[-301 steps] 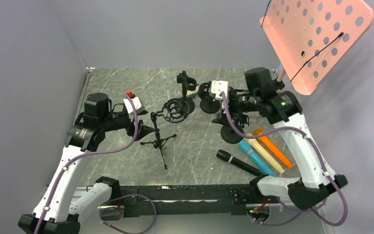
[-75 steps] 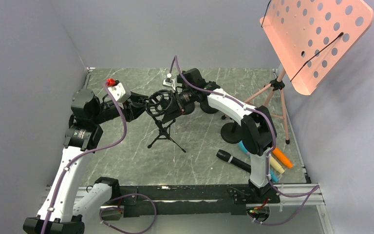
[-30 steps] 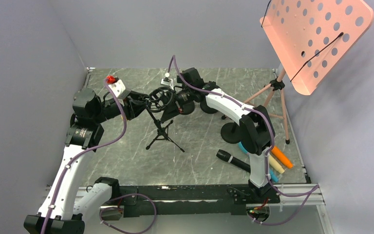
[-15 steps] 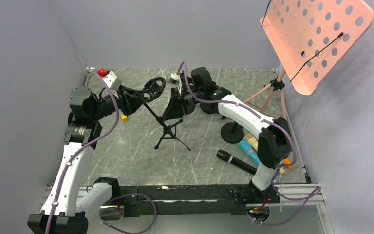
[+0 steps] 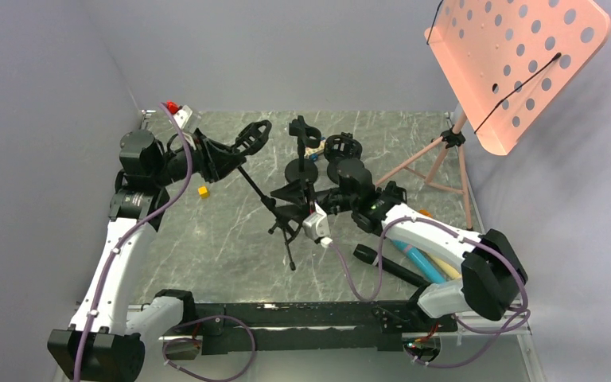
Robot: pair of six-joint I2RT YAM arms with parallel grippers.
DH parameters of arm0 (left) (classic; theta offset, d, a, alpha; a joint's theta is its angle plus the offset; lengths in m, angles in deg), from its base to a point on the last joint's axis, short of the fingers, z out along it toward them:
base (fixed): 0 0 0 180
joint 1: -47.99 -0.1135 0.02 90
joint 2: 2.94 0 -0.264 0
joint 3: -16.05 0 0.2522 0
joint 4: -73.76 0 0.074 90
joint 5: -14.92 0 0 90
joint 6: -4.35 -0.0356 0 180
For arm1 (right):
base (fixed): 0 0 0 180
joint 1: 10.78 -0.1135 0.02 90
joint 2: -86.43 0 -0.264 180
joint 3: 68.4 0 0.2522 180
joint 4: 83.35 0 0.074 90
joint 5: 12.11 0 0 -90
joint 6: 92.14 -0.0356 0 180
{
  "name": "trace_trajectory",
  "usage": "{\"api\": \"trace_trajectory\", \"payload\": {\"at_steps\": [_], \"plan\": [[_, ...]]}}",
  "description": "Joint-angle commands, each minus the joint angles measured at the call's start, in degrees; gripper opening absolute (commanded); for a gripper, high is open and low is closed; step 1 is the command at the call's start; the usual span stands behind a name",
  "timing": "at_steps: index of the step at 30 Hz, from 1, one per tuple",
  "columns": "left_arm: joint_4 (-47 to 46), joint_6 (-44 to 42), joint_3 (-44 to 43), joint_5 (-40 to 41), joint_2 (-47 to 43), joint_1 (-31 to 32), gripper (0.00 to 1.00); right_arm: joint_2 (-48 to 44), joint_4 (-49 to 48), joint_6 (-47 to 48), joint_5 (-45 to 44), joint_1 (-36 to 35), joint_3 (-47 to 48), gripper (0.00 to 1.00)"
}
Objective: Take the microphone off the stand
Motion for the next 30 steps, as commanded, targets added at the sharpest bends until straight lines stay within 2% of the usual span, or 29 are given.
{"api": "trace_trajectory", "payload": {"at_steps": [1,3,7,10,14,17,20,26,30], "plan": [[-5.63,1.46,-3.58,0.69,0.10,-0.93,0.00,-1.73,-15.77,15.67,-0.03,0.58,-6.19,0.62],[-6.21,1.45,-3.41,0.72,0.20,-0.93,0.00,-3.50,-11.20,13.24,-2.57,0.72,-4.86,0.75],[-6.90,0.50,-2.75,1.57,0.11,-0.93,0.00,-8.55,-3.55,5.28,-7.11,2.61,-3.98,0.82],[-7.27,-0.21,-2.45,3.40,0.01,-0.93,0.00,-10.55,0.15,-10.67,-14.64,2.98,-1.06,0.85],[-5.98,-1.28,-2.14,7.36,-0.56,-0.93,0.00,-5.36,10.87,-35.88,-22.62,3.38,11.23,0.84],[-4.86,-2.01,-1.91,10.64,-0.81,-0.93,0.00,2.10,21.46,-49.65,-18.10,4.99,21.73,0.83],[-3.19,-2.23,-2.02,14.74,-0.91,-0.93,0.00,9.42,26.84,-59.98,-15.59,5.47,29.28,0.82],[-2.52,-1.61,-0.29,22.55,-1.26,-0.84,0.00,16.04,19.83,-76.18,-10.06,5.84,29.62,0.82],[-3.30,-0.03,1.47,24.92,-1.45,-0.84,0.00,19.33,17.45,-80.76,-7.82,5.46,29.52,0.81]]}}
